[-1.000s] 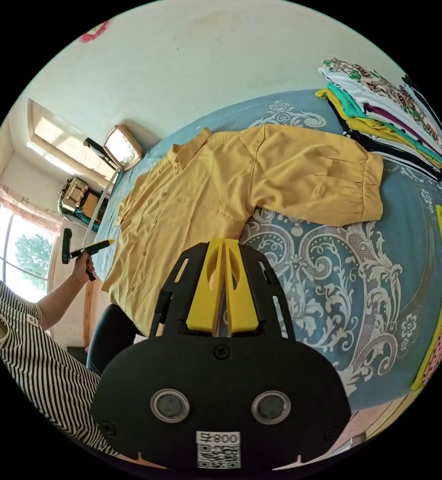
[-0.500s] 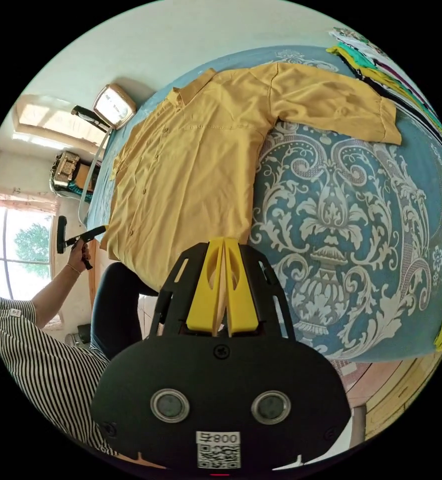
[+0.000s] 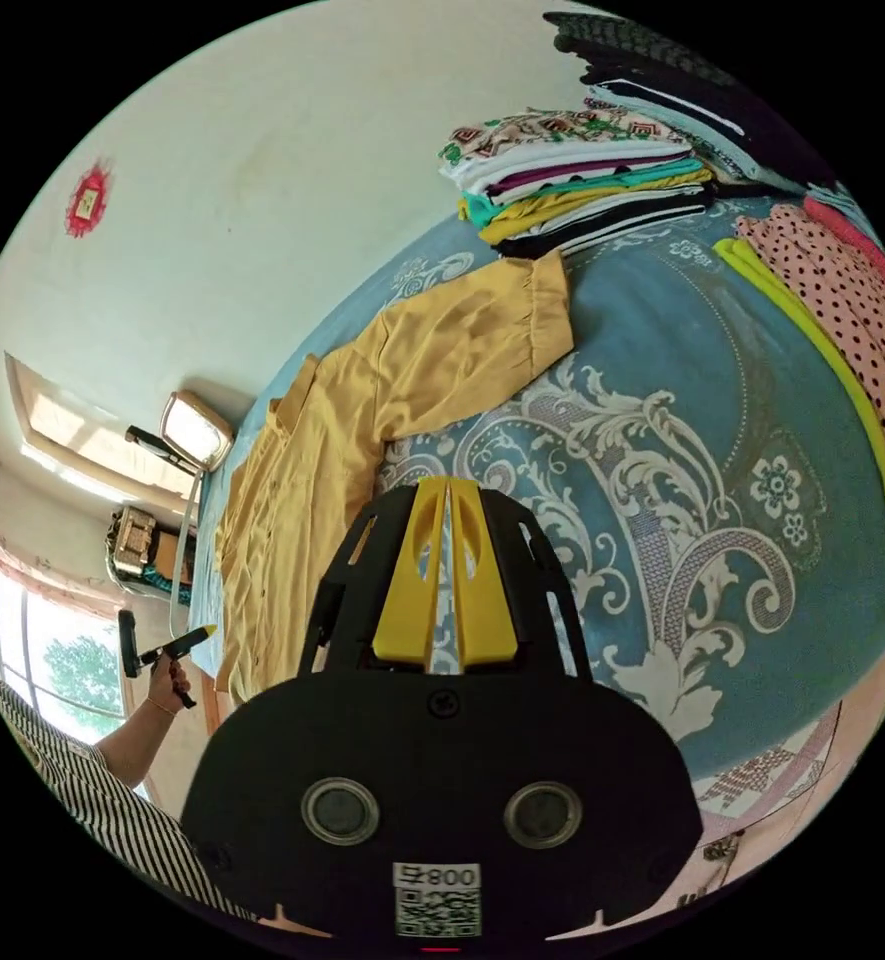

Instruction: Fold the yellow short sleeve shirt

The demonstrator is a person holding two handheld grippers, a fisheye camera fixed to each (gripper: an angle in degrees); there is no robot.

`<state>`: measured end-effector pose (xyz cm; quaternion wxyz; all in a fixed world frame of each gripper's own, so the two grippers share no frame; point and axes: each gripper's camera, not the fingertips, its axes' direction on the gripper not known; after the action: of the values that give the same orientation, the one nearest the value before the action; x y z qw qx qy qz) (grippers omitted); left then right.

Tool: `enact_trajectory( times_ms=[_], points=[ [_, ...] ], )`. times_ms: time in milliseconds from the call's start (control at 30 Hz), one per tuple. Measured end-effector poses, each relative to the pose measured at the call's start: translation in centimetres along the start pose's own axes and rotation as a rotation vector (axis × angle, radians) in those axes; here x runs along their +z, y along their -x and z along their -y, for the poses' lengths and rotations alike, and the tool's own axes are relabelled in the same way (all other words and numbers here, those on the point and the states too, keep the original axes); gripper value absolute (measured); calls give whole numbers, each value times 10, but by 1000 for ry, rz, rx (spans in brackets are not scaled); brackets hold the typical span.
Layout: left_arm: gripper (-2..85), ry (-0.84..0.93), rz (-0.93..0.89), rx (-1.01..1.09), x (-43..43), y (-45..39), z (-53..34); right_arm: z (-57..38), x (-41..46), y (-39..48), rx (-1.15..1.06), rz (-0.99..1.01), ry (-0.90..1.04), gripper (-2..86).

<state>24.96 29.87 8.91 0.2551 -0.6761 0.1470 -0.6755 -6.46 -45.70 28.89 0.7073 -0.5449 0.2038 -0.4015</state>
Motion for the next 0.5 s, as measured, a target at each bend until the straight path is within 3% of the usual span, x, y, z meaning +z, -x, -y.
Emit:
enact_trajectory(
  times_ms=[167,333,500],
  points=[
    [10,-50,-183,331,-18,-126,104,29,-43,-68,142,-48,-218,68],
    [21,-51,-416,677,-3,-296,218,45,-44,-89,131,-74,-254,81],
    [43,-44,-419,1026,2,-475,290,48,-42,-101,96,-70,-245,81]
  ],
)
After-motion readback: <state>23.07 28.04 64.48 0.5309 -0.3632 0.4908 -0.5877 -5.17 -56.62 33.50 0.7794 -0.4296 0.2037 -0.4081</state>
